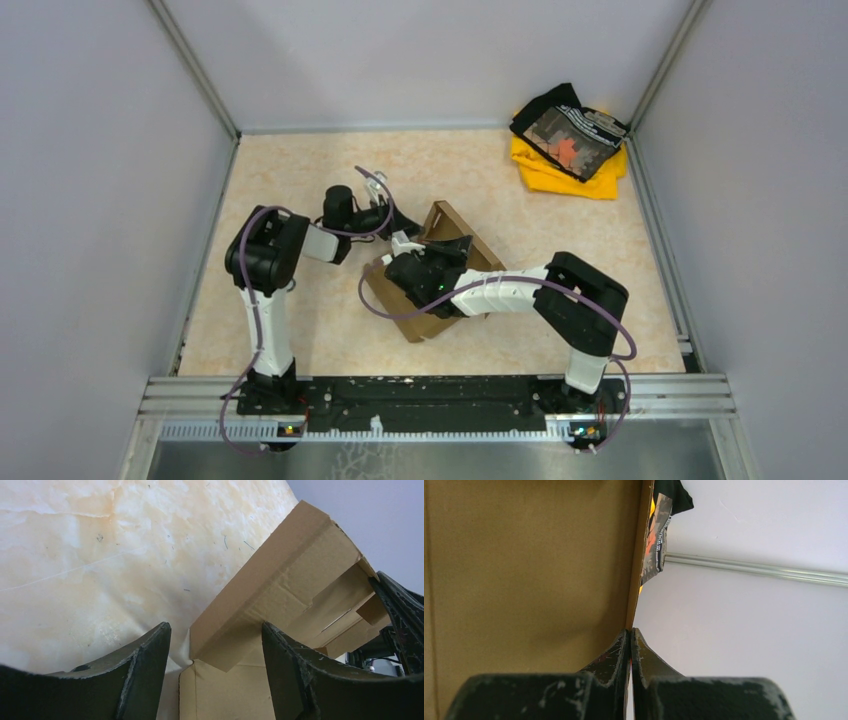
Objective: Fold the paper box
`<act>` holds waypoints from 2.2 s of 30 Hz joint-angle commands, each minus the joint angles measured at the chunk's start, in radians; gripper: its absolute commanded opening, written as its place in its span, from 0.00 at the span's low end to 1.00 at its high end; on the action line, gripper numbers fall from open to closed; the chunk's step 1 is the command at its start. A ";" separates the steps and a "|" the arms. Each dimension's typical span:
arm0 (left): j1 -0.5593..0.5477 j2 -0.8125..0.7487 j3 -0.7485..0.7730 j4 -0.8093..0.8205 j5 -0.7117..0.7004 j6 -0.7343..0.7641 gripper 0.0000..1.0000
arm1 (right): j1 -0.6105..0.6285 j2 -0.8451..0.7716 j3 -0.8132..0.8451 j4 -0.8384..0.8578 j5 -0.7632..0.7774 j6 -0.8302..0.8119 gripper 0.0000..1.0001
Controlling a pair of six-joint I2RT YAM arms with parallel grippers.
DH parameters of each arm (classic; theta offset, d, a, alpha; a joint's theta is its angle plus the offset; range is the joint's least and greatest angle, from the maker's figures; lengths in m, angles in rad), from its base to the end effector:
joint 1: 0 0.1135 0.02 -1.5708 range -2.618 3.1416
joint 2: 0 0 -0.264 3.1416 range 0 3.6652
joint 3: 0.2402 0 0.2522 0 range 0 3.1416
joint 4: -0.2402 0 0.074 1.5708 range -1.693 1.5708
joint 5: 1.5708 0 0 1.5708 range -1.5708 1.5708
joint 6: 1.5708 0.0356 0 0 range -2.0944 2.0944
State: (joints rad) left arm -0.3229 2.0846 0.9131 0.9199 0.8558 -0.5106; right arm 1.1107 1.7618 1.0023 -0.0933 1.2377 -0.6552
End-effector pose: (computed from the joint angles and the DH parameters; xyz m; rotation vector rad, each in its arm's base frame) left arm 0.3656 -0.1507 0.1168 0.4751 1.8913 -1.3439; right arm 0.1835 0.2946 0.1830 -1.1624 1.6221 -1.1742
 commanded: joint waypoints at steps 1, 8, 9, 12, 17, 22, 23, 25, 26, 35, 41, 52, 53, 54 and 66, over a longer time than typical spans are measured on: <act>-0.004 -0.044 -0.035 0.063 0.011 0.035 0.74 | 0.019 0.019 0.035 0.029 0.005 -0.004 0.00; 0.000 -0.026 -0.061 0.165 0.078 0.004 0.76 | 0.019 0.021 0.035 0.034 0.009 -0.006 0.00; 0.002 -0.023 -0.064 0.185 0.085 -0.004 0.76 | 0.018 0.021 0.033 0.035 0.010 -0.006 0.00; 0.012 -0.012 -0.076 0.249 0.117 -0.029 0.77 | 0.019 0.019 0.030 0.045 0.016 -0.016 0.00; 0.030 0.017 -0.077 0.341 0.152 -0.078 0.77 | 0.019 0.019 0.019 0.085 0.031 -0.051 0.00; 0.036 0.039 -0.082 0.389 0.157 -0.106 0.77 | 0.020 0.030 0.016 0.110 0.043 -0.070 0.00; 0.036 0.042 -0.084 0.396 0.157 -0.108 0.77 | 0.021 0.031 0.014 0.125 0.050 -0.081 0.00; 0.038 0.045 -0.088 0.405 0.155 -0.114 0.76 | 0.024 0.036 0.006 0.163 0.062 -0.114 0.00; 0.041 0.046 -0.091 0.410 0.151 -0.115 0.76 | 0.026 0.039 0.002 0.188 0.070 -0.135 0.00; 0.062 0.045 -0.105 0.430 0.153 -0.135 0.76 | 0.045 0.038 -0.004 0.277 0.097 -0.197 0.00; 0.079 0.061 -0.085 0.432 0.165 -0.144 0.76 | 0.052 0.023 -0.034 0.363 0.101 -0.268 0.00; 0.144 0.188 -0.017 0.872 0.268 -0.528 0.81 | 0.052 -0.004 -0.084 0.415 0.088 -0.299 0.00; 0.146 0.188 -0.014 0.873 0.267 -0.527 0.82 | 0.052 -0.006 -0.086 0.417 0.089 -0.300 0.00; 0.146 0.187 -0.010 0.872 0.268 -0.528 0.82 | 0.052 -0.008 -0.088 0.417 0.088 -0.300 0.00; 0.146 0.166 0.063 0.450 0.212 -0.271 0.60 | 0.052 -0.030 -0.105 0.485 0.089 -0.350 0.00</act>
State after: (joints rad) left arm -0.1783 2.2627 0.9443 1.4990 1.0897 -0.9371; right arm 1.1511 1.7847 0.9005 0.3256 1.3121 -0.9806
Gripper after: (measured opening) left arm 0.614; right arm 0.006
